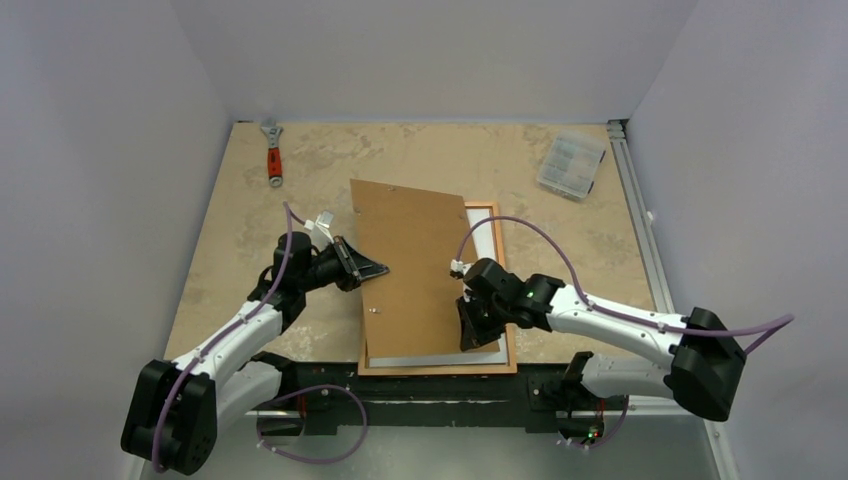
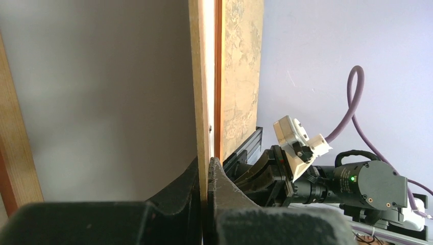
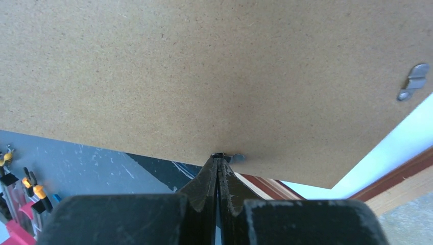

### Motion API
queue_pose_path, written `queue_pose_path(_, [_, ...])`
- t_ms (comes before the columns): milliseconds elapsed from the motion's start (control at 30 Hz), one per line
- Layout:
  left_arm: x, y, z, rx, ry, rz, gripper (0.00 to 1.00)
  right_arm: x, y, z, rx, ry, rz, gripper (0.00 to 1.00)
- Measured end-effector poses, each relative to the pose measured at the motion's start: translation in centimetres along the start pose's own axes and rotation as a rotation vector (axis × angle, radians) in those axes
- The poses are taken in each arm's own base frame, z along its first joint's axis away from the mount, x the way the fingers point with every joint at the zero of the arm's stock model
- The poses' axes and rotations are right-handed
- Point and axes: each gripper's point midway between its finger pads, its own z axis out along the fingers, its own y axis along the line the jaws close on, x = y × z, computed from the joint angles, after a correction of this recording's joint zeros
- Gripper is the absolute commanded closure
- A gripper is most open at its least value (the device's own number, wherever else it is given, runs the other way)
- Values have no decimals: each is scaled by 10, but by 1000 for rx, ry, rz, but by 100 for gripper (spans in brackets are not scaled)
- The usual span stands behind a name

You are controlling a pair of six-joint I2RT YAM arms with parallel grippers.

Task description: Put the photo into the frame

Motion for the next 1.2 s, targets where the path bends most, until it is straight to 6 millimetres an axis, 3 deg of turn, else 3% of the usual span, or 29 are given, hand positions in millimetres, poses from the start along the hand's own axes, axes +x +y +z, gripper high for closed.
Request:
queue_pose_path(267, [2, 0, 0, 1, 11, -2, 100, -18, 12, -28, -52, -120, 12, 100])
queue_pose_path(433, [5, -1, -1, 12, 28, 6, 100, -50, 9, -49, -75, -207, 82, 99])
queue_pose_path(600, [7, -9, -2, 47, 44, 20, 100, -76, -33, -64, -35, -277, 237, 91])
queue_pose_path(833, [8, -18, -2, 89, 60, 41, 100, -91, -82, -79, 26, -345, 391, 73])
queue_pose_path(1000, [10, -12, 3, 82, 85, 22, 100, -84, -118, -73, 68, -328, 506, 61])
queue_pose_path(1200, [14, 2, 13, 43, 118, -9, 100, -68, -149, -51, 87, -247, 609, 59])
